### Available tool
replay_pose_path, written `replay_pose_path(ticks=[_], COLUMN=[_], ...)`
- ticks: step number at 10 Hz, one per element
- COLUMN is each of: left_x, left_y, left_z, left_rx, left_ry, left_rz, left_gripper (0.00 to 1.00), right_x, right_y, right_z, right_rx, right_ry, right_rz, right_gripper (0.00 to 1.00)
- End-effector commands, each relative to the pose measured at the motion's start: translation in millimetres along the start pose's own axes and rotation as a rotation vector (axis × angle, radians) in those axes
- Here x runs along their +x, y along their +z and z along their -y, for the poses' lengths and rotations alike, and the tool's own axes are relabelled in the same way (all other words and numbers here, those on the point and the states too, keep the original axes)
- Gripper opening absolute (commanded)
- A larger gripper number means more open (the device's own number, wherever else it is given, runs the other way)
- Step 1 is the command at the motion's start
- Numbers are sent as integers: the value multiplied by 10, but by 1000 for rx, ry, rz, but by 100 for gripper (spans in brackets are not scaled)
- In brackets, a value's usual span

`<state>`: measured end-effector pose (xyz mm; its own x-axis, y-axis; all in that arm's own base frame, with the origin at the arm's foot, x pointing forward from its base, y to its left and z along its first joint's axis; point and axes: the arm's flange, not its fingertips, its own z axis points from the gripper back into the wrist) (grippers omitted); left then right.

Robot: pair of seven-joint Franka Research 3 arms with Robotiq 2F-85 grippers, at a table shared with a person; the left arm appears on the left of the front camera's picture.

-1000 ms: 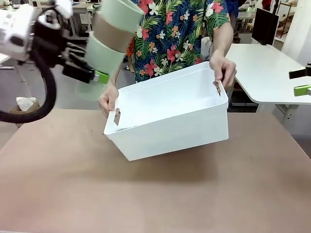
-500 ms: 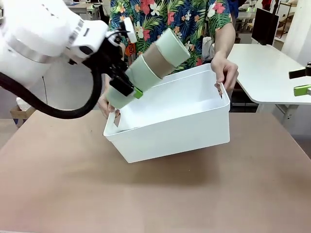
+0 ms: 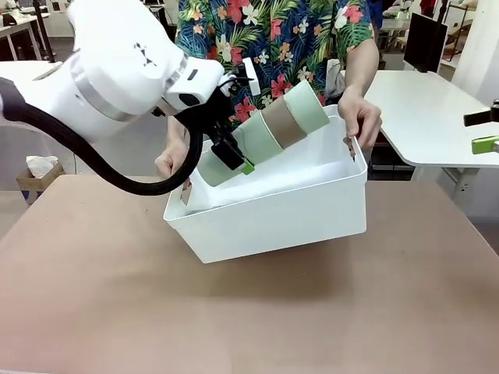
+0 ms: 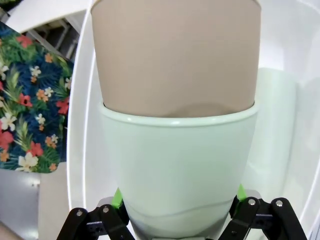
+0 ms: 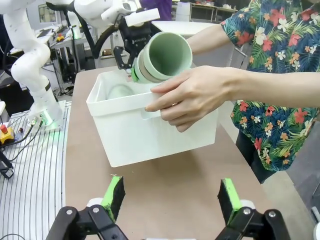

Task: Stack the cups and store them in the basket.
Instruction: Place the stack of Reusable plastic cups into the Pantry Basket.

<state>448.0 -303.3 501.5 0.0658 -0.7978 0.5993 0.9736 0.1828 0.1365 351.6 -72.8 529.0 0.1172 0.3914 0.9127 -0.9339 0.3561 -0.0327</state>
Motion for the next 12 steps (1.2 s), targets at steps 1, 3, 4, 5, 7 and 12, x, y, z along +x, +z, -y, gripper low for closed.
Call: replay_pose_path(ticks=[1,3,4,5,7,12], left_x=[128,122,106,76,18,-131], left_y=[-103,-342,-472,-575,-740,-991], left_z=[-94,-162,-215,-247,-298,-340], left_rx=[9,2,7,12,24,43], left_ry=[23,48,48,55,50,18], left_rz=[-18,-43,-60,-74,-89,-113], left_gripper=[87,87,87,87,87,87], right_x=[37,37,37,37,37,37], right_y=[-5,-5,-5,-5,-5,-5], right_z=[21,21,21,21,21,21], right_rx=[-4,-4,-4,-4,-4,-4], right_ry=[-4,-4,-4,-4,-4,-4], right_rz=[29,29,29,29,29,29], right_gripper=[100,100,100,100,100,100])
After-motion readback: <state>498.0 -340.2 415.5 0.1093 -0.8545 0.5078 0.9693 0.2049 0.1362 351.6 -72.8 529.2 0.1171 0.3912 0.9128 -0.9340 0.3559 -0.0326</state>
